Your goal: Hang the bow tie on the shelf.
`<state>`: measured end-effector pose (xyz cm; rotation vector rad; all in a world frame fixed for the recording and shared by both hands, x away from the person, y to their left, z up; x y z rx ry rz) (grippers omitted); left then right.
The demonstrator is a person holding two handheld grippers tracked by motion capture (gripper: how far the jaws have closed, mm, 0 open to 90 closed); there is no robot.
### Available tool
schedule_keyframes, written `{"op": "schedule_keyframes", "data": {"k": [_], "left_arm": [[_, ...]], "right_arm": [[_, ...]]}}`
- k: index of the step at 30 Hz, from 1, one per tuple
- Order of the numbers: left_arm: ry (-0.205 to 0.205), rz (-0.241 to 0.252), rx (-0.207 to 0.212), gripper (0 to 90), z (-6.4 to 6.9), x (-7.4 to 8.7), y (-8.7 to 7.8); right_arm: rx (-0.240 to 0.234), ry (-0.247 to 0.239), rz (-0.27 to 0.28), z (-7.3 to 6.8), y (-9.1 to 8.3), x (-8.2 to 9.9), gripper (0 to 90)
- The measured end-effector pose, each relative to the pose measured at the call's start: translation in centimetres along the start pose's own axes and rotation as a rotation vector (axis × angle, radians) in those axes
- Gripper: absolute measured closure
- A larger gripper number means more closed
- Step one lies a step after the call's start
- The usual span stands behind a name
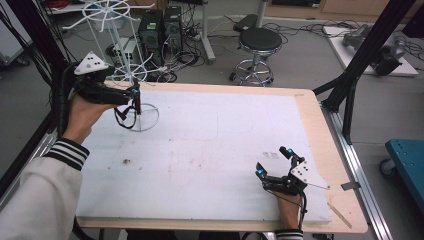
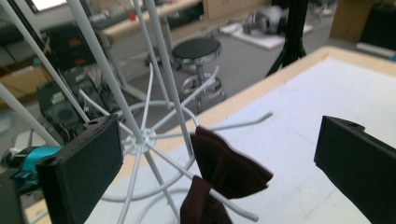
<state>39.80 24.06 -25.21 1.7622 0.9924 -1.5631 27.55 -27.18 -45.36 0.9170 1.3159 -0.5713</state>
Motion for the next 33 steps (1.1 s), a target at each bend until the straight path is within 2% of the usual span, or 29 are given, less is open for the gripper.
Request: {"op": "schedule_keyframes", "data": {"k": [1, 4, 6, 8, 10, 14, 18, 21, 24, 27, 29, 33], "left_arm": [[-0.012, 0.022, 0.001, 1.7, 0.1, 0.1, -0.1], [-0.013, 0.038, 0.006, 1.7, 0.5, 0.4, -1.0], [-0.001, 0.056, 0.018, 1.7, 0.9, 0.7, -2.0], [-0.010, 0.095, 0.027, 1.7, 1.3, 1.1, -3.4], [-0.035, 0.176, 0.065, 1.7, 1.9, 1.7, -5.0], [-0.028, 0.240, 0.087, 1.7, 3.0, 3.9, -8.4], [-0.011, 0.261, 0.105, 1.7, 3.8, 5.8, -10.0], [-0.006, 0.267, 0.120, 1.7, 4.4, 7.5, -10.5], [-0.023, 0.261, 0.123, 1.7, 4.6, 9.4, -10.5], [-0.029, 0.274, 0.115, 1.7, 4.8, 11.3, -10.6], [-0.050, 0.287, 0.122, 1.7, 5.0, 12.7, -10.7], [-0.077, 0.283, 0.104, 1.7, 5.5, 15.6, -10.9]], "right_arm": [[-0.001, -0.002, -0.001, 0.0, 0.0, 0.0, 0.6], [0.000, -0.001, -0.001, 0.0, 0.0, 0.0, 0.6], [0.003, 0.003, -0.002, 0.0, 0.0, 0.0, 0.6], [0.002, 0.000, 0.000, 0.0, 0.0, 0.0, 0.6], [0.008, -0.012, 0.000, -0.1, 0.0, 0.0, 0.6], [0.015, -0.015, 0.006, -0.2, -0.1, 0.0, 0.6], [0.022, -0.009, 0.009, -0.2, -0.2, 0.0, 0.6], [0.019, -0.021, 0.011, -0.2, -0.1, 0.0, 0.6], [0.019, -0.022, 0.012, -0.2, -0.1, 0.0, 0.6], [0.020, -0.016, 0.005, -0.3, -0.2, 0.0, 0.6], [0.017, -0.017, 0.004, -0.4, -0.2, 0.0, 0.6], [0.019, -0.028, 0.008, -0.4, -0.2, 0.0, 0.6]]}}
Point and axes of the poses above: each handheld gripper's, and its own axes: y roughly forward along the jaws, x roughly out of its underside, z roughly to its right, the point moved 1 cm from there along y, roughly forward along the jaws, and after that the axes turned 14 degrees about z, right-handed, at the moved point
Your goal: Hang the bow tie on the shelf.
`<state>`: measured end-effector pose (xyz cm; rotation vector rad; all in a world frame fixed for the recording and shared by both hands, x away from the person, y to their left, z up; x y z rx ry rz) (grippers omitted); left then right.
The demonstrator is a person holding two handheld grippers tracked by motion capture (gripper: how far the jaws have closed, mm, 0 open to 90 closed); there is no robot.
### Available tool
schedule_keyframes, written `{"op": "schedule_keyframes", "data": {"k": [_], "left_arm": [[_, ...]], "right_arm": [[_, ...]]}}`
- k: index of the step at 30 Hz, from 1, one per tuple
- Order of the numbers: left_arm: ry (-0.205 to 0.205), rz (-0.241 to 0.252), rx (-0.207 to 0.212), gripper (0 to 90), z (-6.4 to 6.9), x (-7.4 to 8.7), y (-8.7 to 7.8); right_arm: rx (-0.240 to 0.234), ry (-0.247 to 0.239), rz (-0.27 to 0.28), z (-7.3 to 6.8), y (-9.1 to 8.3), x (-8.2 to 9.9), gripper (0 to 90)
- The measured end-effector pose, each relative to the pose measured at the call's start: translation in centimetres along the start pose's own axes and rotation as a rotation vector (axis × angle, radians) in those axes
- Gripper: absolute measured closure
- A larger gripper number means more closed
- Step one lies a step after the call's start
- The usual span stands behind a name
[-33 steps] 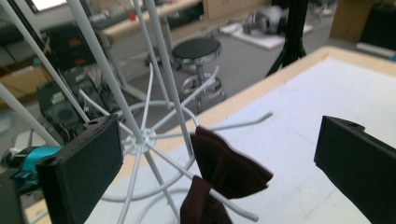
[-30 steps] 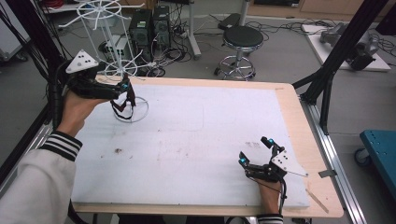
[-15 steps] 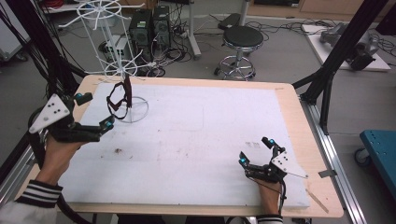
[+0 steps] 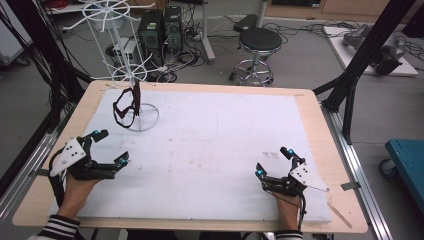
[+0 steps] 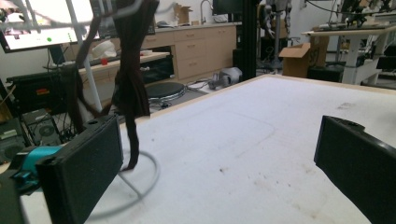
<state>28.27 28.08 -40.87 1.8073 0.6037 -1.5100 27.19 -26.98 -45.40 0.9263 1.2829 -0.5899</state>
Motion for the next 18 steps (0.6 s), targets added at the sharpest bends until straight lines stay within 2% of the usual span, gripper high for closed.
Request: {"op": "schedule_keyframes", "data": {"k": [4, 5, 7, 10, 14, 18], "left_arm": [[0.016, 0.011, -0.022, 1.7, 0.3, 1.6, -0.8], [0.013, 0.005, -0.035, 1.7, 0.4, 2.1, -1.1], [-0.012, -0.001, -0.039, 1.7, 0.4, 3.0, -1.4], [-0.027, -0.008, -0.050, 1.7, 0.3, 3.9, -1.8], [-0.030, 0.042, -0.065, 1.7, 0.3, 4.0, -2.3], [-0.031, 0.104, -0.082, 1.7, 0.3, 4.0, -2.9]], "right_arm": [[-0.004, -0.016, 0.003, 0.0, 0.0, 0.0, 0.6], [-0.004, -0.016, 0.003, 0.0, 0.1, 0.0, 0.6], [0.001, -0.009, 0.002, 0.0, 0.0, 0.0, 0.6], [-0.005, -0.011, 0.001, 0.0, 0.0, 0.0, 0.6], [-0.008, -0.004, -0.004, -0.1, 0.0, 0.0, 0.6], [-0.009, -0.017, -0.006, -0.2, 0.0, 0.0, 0.6]]}}
Point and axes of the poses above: each handheld gripper's, and its own axes: y roughly forward along the jaws, x roughly out of its underside, z roughly to its right, the point moved 1 cm from there along y, roughly forward along the jaws, and after that the axes turned 14 degrees about z, right-handed, at the moved point
